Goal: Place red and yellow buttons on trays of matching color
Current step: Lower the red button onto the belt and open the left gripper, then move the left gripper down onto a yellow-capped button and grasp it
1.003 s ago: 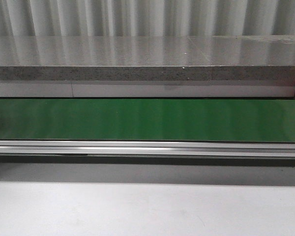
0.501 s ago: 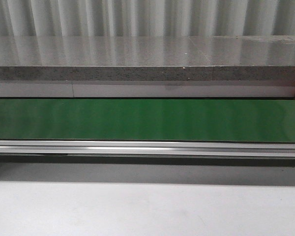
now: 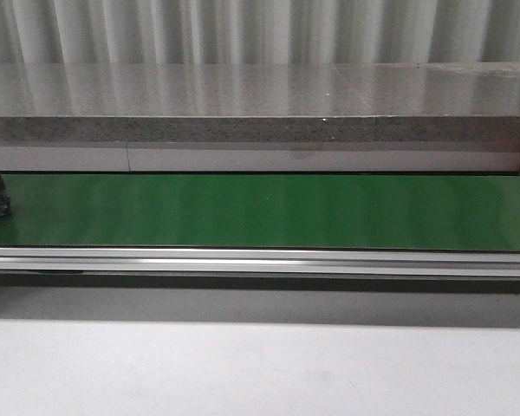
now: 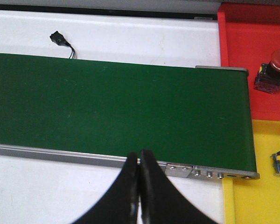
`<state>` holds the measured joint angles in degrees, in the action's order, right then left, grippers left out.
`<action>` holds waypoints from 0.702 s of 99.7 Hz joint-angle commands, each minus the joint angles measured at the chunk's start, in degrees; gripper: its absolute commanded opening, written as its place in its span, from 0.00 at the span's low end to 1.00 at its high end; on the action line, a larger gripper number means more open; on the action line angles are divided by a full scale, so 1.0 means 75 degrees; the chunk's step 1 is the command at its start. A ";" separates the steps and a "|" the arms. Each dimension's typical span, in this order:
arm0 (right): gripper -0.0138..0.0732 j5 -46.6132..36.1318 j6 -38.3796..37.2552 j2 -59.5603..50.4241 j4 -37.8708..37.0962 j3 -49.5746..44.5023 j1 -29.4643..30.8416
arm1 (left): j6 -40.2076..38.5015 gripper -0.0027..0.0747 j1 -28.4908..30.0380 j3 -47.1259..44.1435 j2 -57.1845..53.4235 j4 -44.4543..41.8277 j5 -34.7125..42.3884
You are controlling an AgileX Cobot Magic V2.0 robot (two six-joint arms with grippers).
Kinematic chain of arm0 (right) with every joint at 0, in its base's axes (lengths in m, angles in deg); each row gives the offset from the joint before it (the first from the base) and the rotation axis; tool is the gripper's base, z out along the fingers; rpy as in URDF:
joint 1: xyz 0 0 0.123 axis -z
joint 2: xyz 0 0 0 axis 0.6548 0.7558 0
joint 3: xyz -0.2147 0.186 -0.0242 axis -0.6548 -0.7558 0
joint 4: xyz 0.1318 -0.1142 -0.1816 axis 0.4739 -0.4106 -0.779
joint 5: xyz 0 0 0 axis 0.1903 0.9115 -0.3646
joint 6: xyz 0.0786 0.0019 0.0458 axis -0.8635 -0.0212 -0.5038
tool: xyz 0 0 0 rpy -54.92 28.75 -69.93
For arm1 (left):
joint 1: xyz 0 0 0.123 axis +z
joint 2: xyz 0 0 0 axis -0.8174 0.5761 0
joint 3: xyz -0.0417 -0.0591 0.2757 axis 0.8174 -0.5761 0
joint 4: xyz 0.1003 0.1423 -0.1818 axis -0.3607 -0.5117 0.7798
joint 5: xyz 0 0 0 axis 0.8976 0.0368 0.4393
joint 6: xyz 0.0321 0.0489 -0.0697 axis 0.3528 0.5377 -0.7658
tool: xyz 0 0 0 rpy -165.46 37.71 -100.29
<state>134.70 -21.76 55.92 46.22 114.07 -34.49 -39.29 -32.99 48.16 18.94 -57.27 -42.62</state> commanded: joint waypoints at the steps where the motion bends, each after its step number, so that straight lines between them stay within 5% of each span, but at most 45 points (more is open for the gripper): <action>1: 0.08 -0.0429 0.0063 -0.0053 0.0014 0.0187 0.0001 | -0.0082 0.90 0.0046 0.0182 0.0097 -0.0169 0.0553; 70: 0.08 -0.0429 0.0063 -0.0053 0.0014 0.0187 0.0001 | -0.0473 0.90 0.0777 0.0745 0.1900 -0.0030 0.1363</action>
<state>134.70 -21.76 55.92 46.22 114.07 -34.49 -42.20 -27.04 51.76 34.60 -57.77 -34.87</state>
